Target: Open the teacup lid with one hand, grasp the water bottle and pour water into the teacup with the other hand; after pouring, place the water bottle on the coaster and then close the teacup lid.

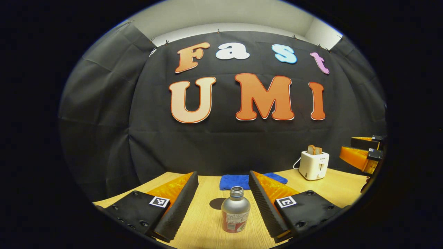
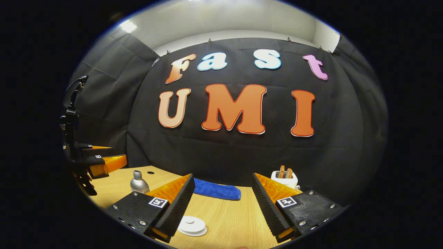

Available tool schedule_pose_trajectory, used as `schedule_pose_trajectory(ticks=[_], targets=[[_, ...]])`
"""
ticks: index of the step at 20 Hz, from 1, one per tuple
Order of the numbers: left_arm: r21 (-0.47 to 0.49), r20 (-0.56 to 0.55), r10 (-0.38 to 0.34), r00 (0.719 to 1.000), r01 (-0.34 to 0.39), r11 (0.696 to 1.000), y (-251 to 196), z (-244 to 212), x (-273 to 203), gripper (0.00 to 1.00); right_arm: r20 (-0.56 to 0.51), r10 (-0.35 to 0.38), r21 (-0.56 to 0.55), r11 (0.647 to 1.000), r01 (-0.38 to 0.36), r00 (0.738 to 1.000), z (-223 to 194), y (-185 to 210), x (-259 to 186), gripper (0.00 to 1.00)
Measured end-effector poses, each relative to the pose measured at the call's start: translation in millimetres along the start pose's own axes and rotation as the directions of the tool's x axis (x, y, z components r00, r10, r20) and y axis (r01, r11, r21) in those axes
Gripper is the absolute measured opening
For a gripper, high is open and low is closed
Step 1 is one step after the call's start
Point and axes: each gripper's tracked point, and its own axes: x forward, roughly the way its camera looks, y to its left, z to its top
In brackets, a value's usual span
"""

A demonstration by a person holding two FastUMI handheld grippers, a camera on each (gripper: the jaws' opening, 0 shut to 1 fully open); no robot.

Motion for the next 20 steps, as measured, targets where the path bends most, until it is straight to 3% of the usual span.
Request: schedule_pose_trajectory(ticks=[11, 20], targets=[[0.0, 0.0, -0.004, 1.0, 0.004, 1.0, -1.0, -3.3, -1.0, 0.96, -0.016, 0.024, 0.0, 1.0, -0.024, 1.0, -6.3, 7.1, 5.0, 0.99], [-0.021, -0.057, -0.021, 0.998, 0.02, 1.0, -4.4, -38.5, 2.8, 0.99, -0.125, 0.091, 0.008, 0.996, -0.091, 0.988, -56.1, 34.8, 15.2, 0.99]])
